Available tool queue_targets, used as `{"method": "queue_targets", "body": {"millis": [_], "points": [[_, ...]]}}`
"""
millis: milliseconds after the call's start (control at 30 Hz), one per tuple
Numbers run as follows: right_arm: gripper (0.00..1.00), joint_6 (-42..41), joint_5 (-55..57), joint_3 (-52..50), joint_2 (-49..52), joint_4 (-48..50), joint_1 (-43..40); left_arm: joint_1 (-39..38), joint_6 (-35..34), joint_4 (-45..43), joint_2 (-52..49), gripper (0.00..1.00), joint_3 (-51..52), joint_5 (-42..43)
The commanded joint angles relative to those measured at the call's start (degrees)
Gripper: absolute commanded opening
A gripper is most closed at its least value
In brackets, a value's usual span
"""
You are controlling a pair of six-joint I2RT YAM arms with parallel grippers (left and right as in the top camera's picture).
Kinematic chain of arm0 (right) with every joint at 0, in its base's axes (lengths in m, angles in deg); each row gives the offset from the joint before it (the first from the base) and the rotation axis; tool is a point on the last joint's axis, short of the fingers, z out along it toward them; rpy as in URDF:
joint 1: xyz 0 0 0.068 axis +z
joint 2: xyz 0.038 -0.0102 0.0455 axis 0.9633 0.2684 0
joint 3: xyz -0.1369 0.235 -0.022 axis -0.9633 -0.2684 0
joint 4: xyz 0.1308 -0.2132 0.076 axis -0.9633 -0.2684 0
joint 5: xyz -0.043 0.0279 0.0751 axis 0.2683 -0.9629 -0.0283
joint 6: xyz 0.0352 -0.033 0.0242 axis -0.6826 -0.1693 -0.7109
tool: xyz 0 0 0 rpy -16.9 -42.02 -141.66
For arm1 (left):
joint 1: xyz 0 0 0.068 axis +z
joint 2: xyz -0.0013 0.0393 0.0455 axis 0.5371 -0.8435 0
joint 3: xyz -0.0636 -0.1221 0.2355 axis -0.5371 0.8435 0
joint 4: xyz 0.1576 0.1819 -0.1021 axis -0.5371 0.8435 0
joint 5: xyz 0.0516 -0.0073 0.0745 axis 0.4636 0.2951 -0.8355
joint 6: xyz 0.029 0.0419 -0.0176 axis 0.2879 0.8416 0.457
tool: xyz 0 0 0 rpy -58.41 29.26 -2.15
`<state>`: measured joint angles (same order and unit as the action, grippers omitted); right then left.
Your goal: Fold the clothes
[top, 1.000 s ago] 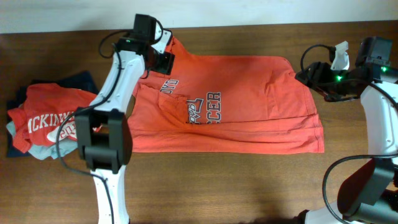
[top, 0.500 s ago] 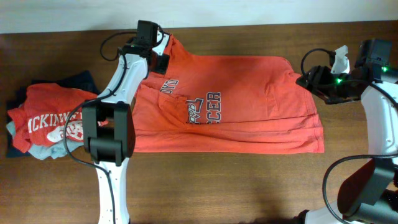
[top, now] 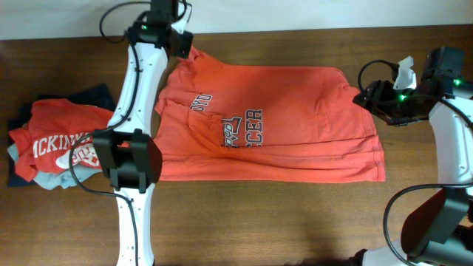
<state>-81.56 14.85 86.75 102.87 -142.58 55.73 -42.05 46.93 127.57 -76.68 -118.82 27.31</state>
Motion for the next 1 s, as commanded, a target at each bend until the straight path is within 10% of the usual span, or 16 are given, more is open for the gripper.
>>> {"method": "queue_targets", "body": {"millis": [0, 533, 867, 967], "points": [[0.63, 0.74, 0.52, 1.01, -0.87, -0.31, 0.33, 0.2, 0.35, 6.23, 0.44, 0.02, -5.42, -0.74], [0.63, 0.74, 0.52, 1.01, -0.87, -0.42, 0.33, -0.02, 0.44, 40.13, 0.76, 0.01, -7.43, -0.28], [0.63, 0.74, 0.52, 1.01, -0.87, -1.09, 0.33, -0.13, 1.18, 28.96, 0.72, 0.7, -7.43, 2.27], [0.63, 0.74, 0.52, 1.01, -0.87, -1.31, 0.33, -0.13, 4.15, 21.14, -1.57, 0.73, -7.41, 5.38]]}}
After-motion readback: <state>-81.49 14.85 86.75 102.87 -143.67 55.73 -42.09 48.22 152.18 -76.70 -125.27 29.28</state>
